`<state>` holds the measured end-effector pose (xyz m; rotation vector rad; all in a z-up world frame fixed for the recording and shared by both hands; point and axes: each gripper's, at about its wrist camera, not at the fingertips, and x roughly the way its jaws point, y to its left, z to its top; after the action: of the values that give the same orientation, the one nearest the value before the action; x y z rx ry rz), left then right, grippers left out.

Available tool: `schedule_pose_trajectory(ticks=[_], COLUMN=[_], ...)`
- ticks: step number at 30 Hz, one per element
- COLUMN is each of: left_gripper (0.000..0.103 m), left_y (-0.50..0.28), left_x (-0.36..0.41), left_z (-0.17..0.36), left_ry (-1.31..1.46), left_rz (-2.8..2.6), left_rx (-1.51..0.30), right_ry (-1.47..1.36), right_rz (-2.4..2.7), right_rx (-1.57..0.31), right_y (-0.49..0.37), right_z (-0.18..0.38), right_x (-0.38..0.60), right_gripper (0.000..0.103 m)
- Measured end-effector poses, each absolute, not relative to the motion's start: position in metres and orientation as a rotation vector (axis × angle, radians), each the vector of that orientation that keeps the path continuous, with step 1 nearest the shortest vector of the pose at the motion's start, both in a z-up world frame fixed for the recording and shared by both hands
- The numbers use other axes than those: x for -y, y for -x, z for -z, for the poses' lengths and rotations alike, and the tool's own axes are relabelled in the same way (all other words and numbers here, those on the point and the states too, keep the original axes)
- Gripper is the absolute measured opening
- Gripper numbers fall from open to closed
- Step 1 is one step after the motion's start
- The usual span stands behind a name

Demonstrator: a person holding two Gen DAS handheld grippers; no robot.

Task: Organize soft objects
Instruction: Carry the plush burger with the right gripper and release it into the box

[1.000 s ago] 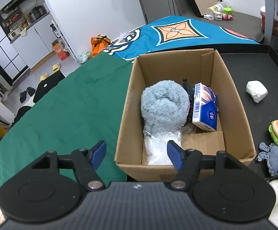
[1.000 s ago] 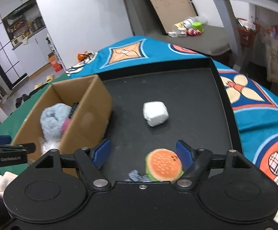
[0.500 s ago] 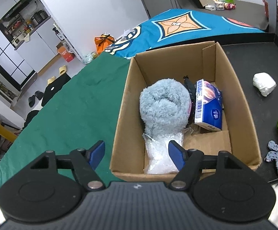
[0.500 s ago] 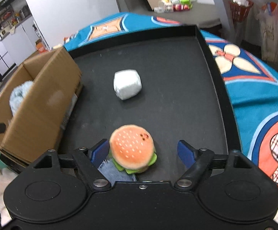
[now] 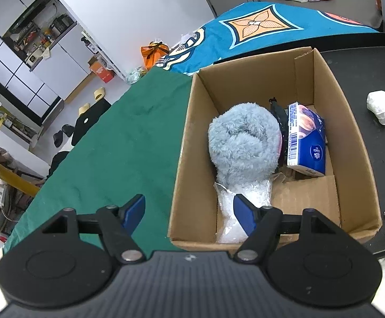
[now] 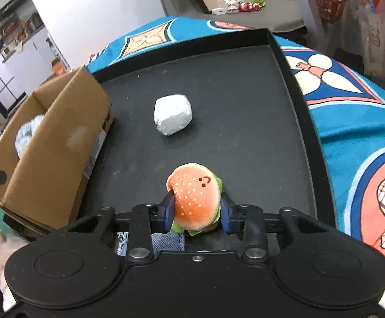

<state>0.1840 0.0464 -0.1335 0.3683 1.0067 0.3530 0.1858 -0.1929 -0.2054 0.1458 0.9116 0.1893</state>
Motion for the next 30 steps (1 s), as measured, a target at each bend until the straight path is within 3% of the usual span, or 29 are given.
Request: schedule_pose_trajectory(ticks=[21,30], left_gripper=[0.072,0.072], left_y=[-0.176,-0.176], left_x=[-0.053,-0.07], left_z=[0.117,0.114], left_ry=[-0.331,-0.236], left_rz=[-0.327,-0.334], left_rx=[-0.966,-0.945], right_ry=[-0.232,-0.138], right_rz=[-0.223,-0.297], right_rx=[-0.853,-0.812], right_y=[-0.186,-0.183], right_z=[0.171,0.14], right_x=[0.187,0.147], right_gripper=[0.033,0.033])
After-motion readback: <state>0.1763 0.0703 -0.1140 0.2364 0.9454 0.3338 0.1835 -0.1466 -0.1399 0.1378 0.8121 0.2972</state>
